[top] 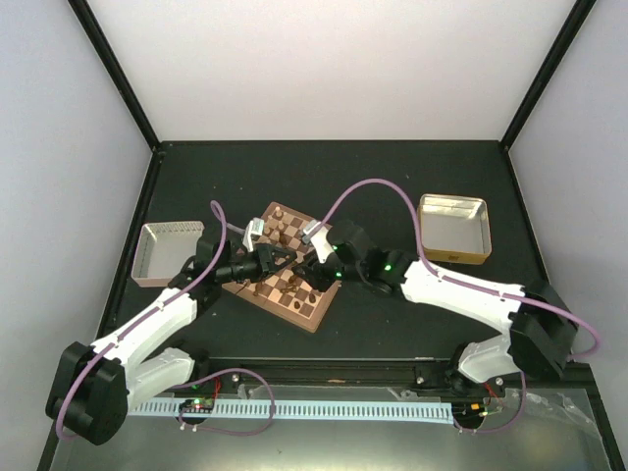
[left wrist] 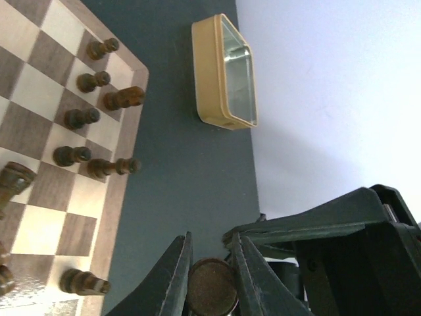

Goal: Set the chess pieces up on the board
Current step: Place the chess piece on the chessboard.

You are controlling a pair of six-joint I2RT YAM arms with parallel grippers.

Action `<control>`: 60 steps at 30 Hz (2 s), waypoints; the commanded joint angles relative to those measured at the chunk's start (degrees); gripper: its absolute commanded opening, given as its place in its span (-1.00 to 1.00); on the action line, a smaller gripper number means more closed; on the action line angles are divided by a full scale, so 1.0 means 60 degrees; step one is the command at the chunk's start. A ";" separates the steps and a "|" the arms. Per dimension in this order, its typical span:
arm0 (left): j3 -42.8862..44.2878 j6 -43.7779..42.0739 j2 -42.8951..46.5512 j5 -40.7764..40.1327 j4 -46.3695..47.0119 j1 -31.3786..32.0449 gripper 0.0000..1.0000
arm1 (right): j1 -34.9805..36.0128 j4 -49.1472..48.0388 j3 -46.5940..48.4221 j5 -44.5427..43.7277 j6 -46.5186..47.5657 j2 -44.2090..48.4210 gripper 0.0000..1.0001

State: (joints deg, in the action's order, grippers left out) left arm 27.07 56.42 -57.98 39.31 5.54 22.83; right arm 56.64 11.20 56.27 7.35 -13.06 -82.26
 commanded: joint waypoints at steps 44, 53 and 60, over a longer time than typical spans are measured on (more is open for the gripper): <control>0.0132 0.6072 0.0767 0.0156 0.4789 -0.0070 -0.45 | -0.1295 -0.5170 -0.1414 0.2069 -0.8309 0.1598 -0.97; 0.0385 0.3477 0.1880 -0.1370 0.1240 -0.0191 0.44 | -0.1702 -0.1806 -0.0858 0.2045 -0.6069 0.1867 -0.97; 0.1134 -0.0423 0.2850 -0.3976 -0.2934 -0.0275 0.60 | -0.1846 0.3625 0.1193 0.1321 -0.3006 0.0656 -0.97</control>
State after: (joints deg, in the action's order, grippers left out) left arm 29.63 69.54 -43.81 26.89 4.99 21.71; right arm 45.74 12.14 58.72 18.72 -43.64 -74.83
